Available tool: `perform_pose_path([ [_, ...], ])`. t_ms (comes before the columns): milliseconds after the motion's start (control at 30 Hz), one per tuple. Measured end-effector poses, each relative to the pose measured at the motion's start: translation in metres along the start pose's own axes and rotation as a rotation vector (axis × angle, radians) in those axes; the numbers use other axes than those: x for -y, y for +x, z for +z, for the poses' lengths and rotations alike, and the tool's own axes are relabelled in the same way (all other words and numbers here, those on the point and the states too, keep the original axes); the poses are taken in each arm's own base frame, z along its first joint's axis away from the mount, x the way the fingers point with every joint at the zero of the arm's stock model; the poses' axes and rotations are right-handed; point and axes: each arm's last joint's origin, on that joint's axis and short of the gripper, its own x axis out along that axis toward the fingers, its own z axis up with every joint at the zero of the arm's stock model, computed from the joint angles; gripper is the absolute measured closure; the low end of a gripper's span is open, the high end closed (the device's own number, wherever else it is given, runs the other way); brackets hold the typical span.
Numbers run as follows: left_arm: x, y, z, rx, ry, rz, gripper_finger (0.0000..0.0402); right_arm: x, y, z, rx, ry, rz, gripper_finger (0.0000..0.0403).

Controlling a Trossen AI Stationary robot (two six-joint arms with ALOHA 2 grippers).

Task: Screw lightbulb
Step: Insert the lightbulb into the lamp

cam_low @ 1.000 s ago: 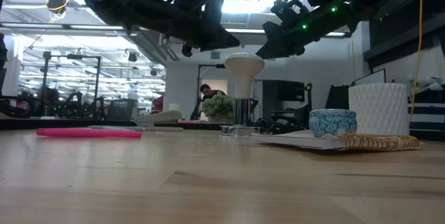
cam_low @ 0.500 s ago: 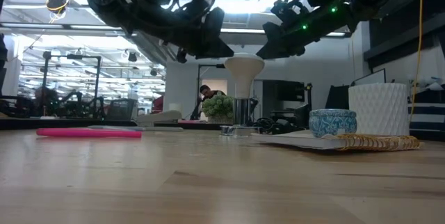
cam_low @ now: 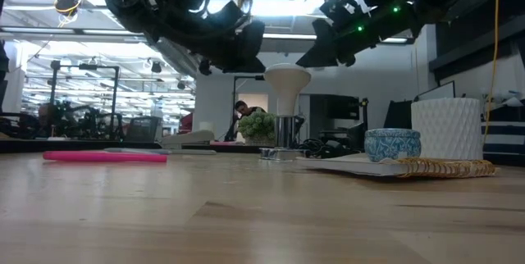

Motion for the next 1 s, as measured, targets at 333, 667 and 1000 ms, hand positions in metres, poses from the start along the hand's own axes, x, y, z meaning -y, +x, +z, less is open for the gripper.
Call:
perform_pose_path([
  [333, -0.015, 0.007, 0.0, -0.001, -0.042, 0.076, 0.0401, -0.004, 0.0, 0.001, 0.01, 0.025, 0.118, 0.0391],
  [667, -0.025, 0.012, 0.01, 0.086, -0.081, 0.104, 0.0402, -0.004, 0.0, 0.001, 0.016, 0.028, 0.113, 0.0391],
  [1000, -0.008, 0.006, 0.02, 0.172, -0.066, -0.159, 0.0401, -0.003, 0.0, 0.001, 0.017, 0.029, 0.108, 0.0391],
])
